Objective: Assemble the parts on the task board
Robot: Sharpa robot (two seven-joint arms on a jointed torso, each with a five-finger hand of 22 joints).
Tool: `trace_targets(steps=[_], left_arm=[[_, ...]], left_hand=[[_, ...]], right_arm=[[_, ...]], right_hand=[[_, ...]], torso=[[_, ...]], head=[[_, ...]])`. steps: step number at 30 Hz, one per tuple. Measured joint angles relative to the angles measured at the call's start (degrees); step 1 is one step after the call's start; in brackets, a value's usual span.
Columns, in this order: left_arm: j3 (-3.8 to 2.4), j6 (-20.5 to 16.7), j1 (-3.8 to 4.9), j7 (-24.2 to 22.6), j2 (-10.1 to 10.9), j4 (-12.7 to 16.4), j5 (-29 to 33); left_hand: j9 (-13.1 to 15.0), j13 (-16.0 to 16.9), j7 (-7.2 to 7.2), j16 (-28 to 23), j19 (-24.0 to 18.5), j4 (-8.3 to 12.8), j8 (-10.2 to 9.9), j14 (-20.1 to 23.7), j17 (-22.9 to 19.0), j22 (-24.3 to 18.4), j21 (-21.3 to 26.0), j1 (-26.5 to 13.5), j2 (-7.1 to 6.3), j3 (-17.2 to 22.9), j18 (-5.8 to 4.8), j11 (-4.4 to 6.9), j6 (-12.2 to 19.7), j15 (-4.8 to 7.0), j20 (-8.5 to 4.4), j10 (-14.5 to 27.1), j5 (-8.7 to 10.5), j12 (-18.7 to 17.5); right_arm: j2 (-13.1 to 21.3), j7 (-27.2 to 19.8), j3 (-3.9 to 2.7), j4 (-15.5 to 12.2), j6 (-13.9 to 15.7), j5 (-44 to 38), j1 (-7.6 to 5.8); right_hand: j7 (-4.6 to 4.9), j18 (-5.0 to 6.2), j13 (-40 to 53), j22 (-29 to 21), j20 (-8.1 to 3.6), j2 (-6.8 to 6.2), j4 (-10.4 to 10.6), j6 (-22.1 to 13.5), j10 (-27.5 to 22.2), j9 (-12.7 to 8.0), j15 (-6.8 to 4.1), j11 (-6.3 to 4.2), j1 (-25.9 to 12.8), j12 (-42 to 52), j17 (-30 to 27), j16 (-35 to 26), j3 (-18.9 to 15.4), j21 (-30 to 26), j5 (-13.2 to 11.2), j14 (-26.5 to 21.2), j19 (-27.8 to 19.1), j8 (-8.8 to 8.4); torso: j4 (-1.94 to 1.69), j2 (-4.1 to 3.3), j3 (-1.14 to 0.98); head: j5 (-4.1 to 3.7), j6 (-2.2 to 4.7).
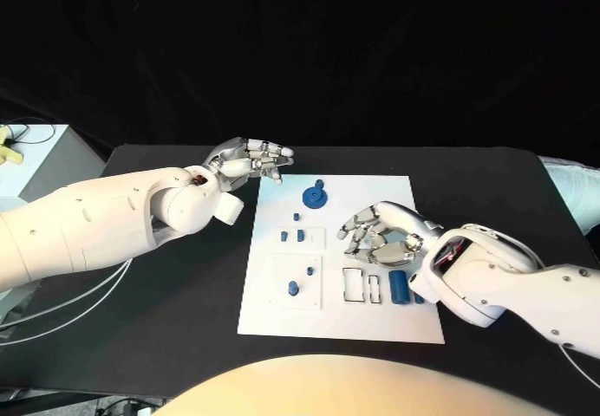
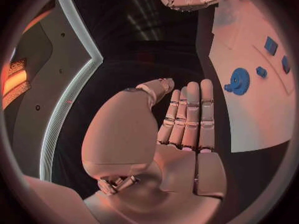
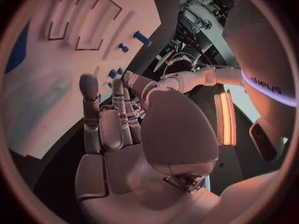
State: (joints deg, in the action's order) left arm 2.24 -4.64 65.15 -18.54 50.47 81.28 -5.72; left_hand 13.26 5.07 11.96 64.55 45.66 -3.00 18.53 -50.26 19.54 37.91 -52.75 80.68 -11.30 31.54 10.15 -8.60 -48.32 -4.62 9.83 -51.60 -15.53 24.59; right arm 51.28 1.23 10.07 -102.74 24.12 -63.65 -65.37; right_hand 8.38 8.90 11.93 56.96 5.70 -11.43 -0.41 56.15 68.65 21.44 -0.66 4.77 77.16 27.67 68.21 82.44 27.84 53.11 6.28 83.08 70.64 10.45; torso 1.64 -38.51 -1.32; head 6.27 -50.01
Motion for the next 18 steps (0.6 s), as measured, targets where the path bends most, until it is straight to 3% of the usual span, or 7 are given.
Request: trace_targets(steps=[1,2,5,6,11,14,18], left_arm=[[0.0,0.01,0.0,0.01,-0.02,-0.04,0.0],[0.0,0.03,0.0,0.03,-0.02,-0.07,0.0],[0.03,0.14,0.0,0.1,0.0,-0.19,0.01],[0.03,0.18,0.0,0.12,0.01,-0.23,0.01],[0.05,0.31,-0.01,0.39,-0.04,-0.29,0.0],[0.07,0.29,-0.02,0.64,-0.1,-0.3,-0.07],[0.08,0.24,-0.05,0.92,-0.14,-0.37,-0.1]], left_hand=[[0.0,0.0,0.0,0.0,0.0,0.0,0.0,0.0,0.0,0.0,0.0,0.0,0.0,0.0,0.0,0.0,0.0,0.0,0.0,0.0,0.0,0.0],[0.0,0.0,0.0,0.0,0.0,0.0,0.0,0.0,0.0,0.0,0.0,0.0,0.0,0.0,0.0,0.0,0.0,0.0,0.0,0.0,0.0,0.0],[0.0,0.0,0.0,0.0,0.0,0.0,0.0,0.0,0.0,0.0,0.0,-0.23,0.23,0.0,0.01,-0.12,0.0,0.0,0.0,0.12,0.0,0.0],[0.0,0.0,0.0,0.0,-0.13,0.0,0.0,0.0,0.0,0.0,0.0,-0.27,0.19,0.0,0.0,-0.22,0.0,0.0,0.13,0.22,0.0,0.0],[-0.06,-0.05,-0.02,0.0,-0.22,-0.58,0.07,0.0,0.0,-0.18,0.28,-1.89,0.05,-0.58,0.0,-0.11,0.46,0.0,0.22,0.32,0.0,0.0],[-0.13,-0.05,0.07,0.28,0.0,-1.29,0.29,0.0,0.04,-0.76,1.11,-2.99,-0.25,-1.29,0.0,-0.21,0.54,0.0,0.43,0.62,0.0,0.34],[-0.13,-0.05,-0.12,0.28,0.0,-1.6,0.29,0.0,0.08,-1.08,1.36,-3.1,-0.23,-1.6,0.0,-0.21,0.73,0.0,0.43,0.62,0.0,0.56]], right_arm=[[1.59,-0.24,0.0,-0.25,-0.47,2.82,-0.46],[2.79,-0.33,0.0,-0.39,-0.85,4.83,-0.75],[6.25,-0.35,0.08,-0.7,-2.13,10.24,-1.28],[7.17,-0.29,0.12,-0.87,-2.52,11.44,-1.34],[12.08,0.75,0.42,-2.41,-4.86,14.9,-1.55],[14.63,2.07,0.72,-3.32,-5.84,14.93,-1.56],[17.05,4.93,1.11,-4.56,-6.47,13.3,-1.39]], right_hand=[[-0.7,-1.0,5.84,2.56,-0.76,-0.24,0.4,0.9,2.39,0.19,-0.61,-1.02,-0.79,6.25,2.64,1.02,-0.6,3.08,-0.3,0.61,2.5,0.46],[-1.28,-1.83,21.03,4.61,-1.32,-0.52,0.82,1.47,4.98,0.46,-1.04,-1.92,-1.52,18.94,5.25,2.05,-1.5,5.43,-0.3,0.95,4.54,0.88],[-1.42,-1.86,51.97,7.37,-1.56,-0.28,2.96,1.52,9.81,1.47,-1.03,-2.61,-3.59,44.72,6.68,3.91,-3.65,8.15,0.38,0.94,6.82,1.77],[-1.42,-1.85,56.42,7.85,-1.56,-0.25,3.55,1.52,10.82,1.83,-1.03,-2.63,-4.01,48.06,6.73,4.24,-4.24,8.51,0.67,0.94,7.15,2.19],[-2.54,-1.85,62.96,9.1,-1.92,0.14,5.58,2.64,15.01,3.54,-1.42,-3.33,-4.96,55.44,6.75,4.47,-5.42,9.4,3.17,0.96,7.57,4.35],[-2.61,-2.73,63.02,10.26,-2.11,-0.1,7.41,2.7,15.16,4.1,-1.42,-3.38,-6.78,57.17,6.75,5.04,-6.36,10.62,3.69,0.96,8.2,4.75],[-3.14,-2.74,63.02,12.0,-2.42,-1.48,11.54,3.24,15.37,4.86,-1.83,-3.58,-10.62,58.12,6.74,5.63,-9.48,12.39,9.16,0.95,9.12,5.52]], torso=[[0.03,0.07,0.03],[0.03,0.11,0.04],[0.18,0.32,0.13],[0.24,0.39,0.14],[0.51,0.7,0.28],[0.62,0.9,0.37],[0.79,1.07,0.45]], head=[[-0.37,0.0],[-0.59,0.0],[-1.44,0.0],[-1.7,0.0],[-3.48,0.03],[-4.31,0.13],[-5.25,0.12]])
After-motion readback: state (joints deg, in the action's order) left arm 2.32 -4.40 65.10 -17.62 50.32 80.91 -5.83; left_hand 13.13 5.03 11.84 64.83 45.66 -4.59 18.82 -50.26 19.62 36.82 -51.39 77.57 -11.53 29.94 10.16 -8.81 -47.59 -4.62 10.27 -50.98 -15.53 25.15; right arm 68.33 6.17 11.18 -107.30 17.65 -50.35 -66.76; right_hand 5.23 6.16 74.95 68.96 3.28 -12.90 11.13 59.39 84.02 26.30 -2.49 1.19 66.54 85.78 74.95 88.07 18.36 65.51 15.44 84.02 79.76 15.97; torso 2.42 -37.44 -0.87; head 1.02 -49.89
